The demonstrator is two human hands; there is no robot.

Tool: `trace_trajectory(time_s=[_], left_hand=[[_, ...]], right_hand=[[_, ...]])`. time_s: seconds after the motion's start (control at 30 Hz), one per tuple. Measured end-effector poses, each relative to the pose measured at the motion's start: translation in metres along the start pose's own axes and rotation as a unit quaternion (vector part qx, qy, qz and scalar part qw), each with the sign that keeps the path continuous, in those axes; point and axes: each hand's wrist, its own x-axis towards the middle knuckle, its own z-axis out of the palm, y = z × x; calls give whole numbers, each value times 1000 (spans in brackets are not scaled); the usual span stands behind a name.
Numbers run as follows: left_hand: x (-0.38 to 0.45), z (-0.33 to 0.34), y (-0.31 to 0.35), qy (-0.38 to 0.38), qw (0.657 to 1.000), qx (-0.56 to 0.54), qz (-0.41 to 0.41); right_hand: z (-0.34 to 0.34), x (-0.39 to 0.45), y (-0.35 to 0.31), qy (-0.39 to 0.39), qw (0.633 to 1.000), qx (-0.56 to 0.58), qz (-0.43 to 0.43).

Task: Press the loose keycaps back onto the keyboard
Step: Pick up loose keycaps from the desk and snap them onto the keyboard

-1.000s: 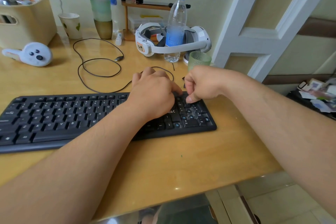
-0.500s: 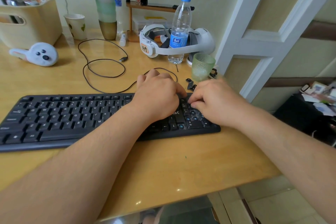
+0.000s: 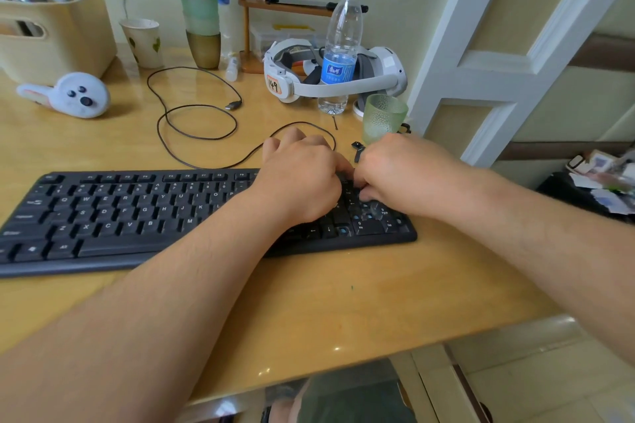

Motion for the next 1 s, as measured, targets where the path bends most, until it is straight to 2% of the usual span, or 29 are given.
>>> trace_trajectory(time_s=[0.17, 0.33, 0.53, 0.67, 0.83, 1.0], left_hand=[[0, 0, 1, -6, 1000, 4, 0], [0, -2, 2, -14, 1000, -5, -1], [0, -3, 1, -14, 1000, -7, -1], [0, -2, 1, -11, 1000, -14, 0], [0, -2, 0, -15, 1000, -22, 2], [1, -1, 0, -14, 1000, -28, 4]], right_hand=[[-20, 0, -8, -30, 993, -97, -56], [-18, -3, -7, -16, 990, -108, -89], [-3, -13, 3, 29, 995, -34, -93], [14, -20, 5, 88, 993, 56, -57], [28, -21, 2, 154, 974, 165, 1], [25, -20, 9, 127, 969, 211, 10]])
